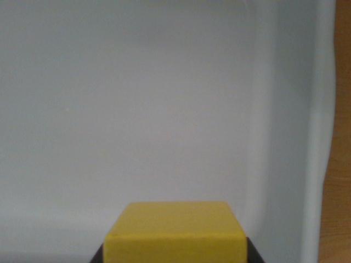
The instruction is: Pick yellow cube
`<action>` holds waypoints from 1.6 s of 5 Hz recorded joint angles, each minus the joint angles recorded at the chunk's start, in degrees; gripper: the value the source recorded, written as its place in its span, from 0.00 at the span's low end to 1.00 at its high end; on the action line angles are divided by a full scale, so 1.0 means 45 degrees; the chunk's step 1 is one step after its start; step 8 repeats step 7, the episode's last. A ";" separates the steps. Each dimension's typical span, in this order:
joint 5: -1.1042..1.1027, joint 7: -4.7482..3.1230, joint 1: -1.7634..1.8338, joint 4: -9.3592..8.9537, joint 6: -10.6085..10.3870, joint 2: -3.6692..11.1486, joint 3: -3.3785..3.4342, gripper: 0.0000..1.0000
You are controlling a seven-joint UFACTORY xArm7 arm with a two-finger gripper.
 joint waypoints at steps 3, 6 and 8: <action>-0.0038 0.0026 0.0009 0.0300 0.0498 -0.0200 -0.0001 1.00; -0.0049 0.0034 0.0011 0.0385 0.0638 -0.0256 -0.0002 1.00; -0.0054 0.0038 0.0013 0.0431 0.0715 -0.0287 -0.0002 1.00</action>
